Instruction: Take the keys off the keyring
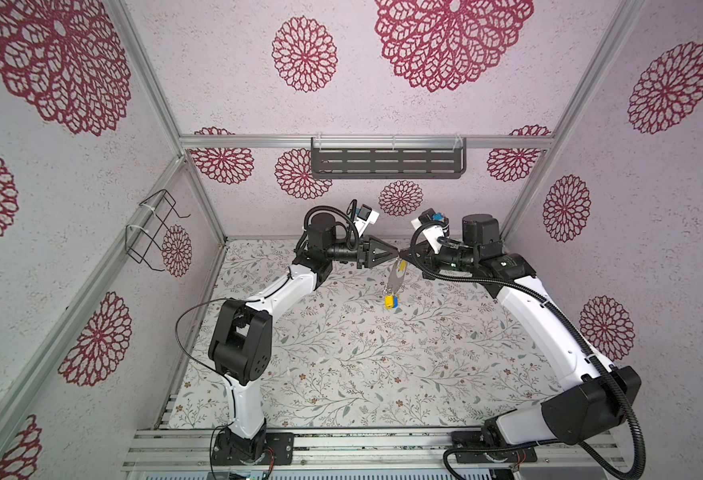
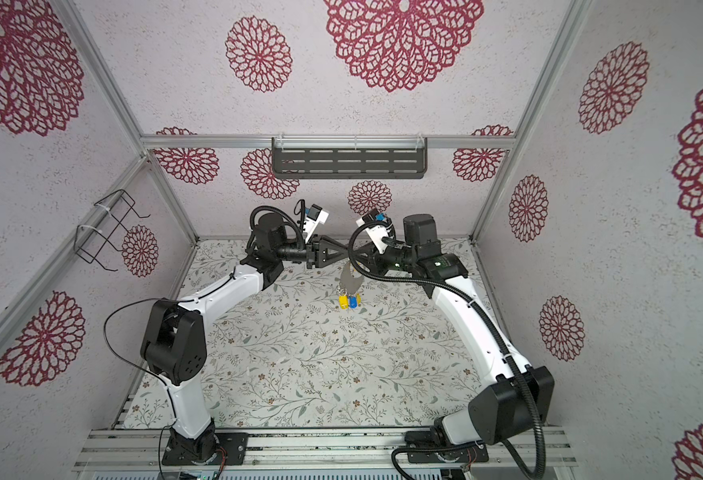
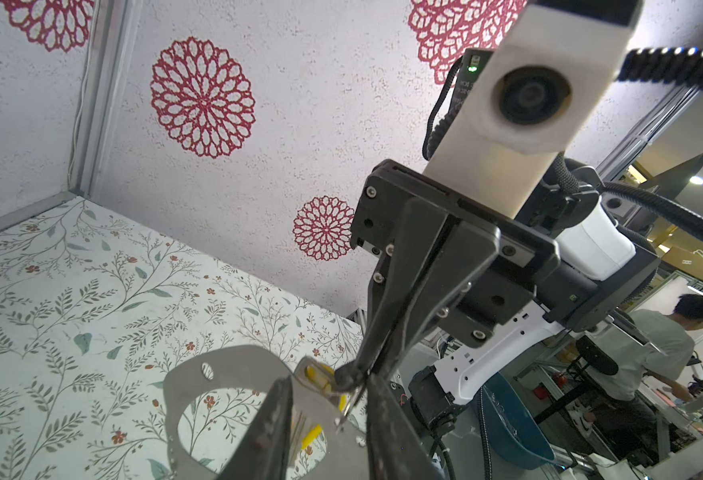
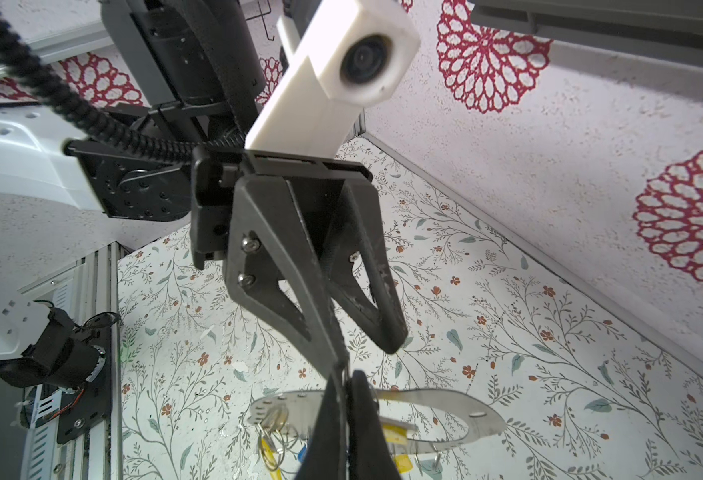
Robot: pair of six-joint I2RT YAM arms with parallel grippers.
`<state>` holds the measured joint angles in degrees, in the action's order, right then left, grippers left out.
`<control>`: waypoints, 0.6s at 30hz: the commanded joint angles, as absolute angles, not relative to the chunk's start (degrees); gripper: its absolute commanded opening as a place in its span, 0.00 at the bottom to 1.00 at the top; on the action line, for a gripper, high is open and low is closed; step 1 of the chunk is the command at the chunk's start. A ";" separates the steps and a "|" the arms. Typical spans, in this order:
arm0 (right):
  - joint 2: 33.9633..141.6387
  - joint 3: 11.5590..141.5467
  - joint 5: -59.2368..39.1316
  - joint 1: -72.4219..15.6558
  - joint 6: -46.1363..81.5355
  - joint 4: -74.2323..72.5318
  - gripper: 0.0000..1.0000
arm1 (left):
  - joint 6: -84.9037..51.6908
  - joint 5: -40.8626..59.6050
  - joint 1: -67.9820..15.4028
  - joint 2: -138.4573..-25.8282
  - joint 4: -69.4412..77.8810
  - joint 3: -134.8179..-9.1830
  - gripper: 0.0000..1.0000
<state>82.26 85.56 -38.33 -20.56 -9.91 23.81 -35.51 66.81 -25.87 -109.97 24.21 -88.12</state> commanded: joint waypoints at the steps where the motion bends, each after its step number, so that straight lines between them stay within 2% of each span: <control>1: 80.51 87.41 -37.00 -20.87 -8.02 19.60 0.00 | -36.94 68.11 -26.13 -110.76 27.75 -87.31 0.28; 5: 80.93 87.88 -36.02 -20.89 -7.11 19.26 0.00 | -37.06 68.02 -26.19 -110.64 27.95 -86.99 0.25; 10: 81.29 87.98 -36.98 -21.21 -6.13 18.68 0.00 | -37.41 68.10 -26.29 -110.92 28.21 -87.18 0.10; 18: 82.01 87.54 -36.41 -22.34 -6.34 19.38 0.00 | -37.66 67.60 -26.23 -110.55 29.14 -87.19 0.09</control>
<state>82.28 85.58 -35.33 -21.02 -7.27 21.67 -37.58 67.20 -25.93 -109.97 26.46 -87.26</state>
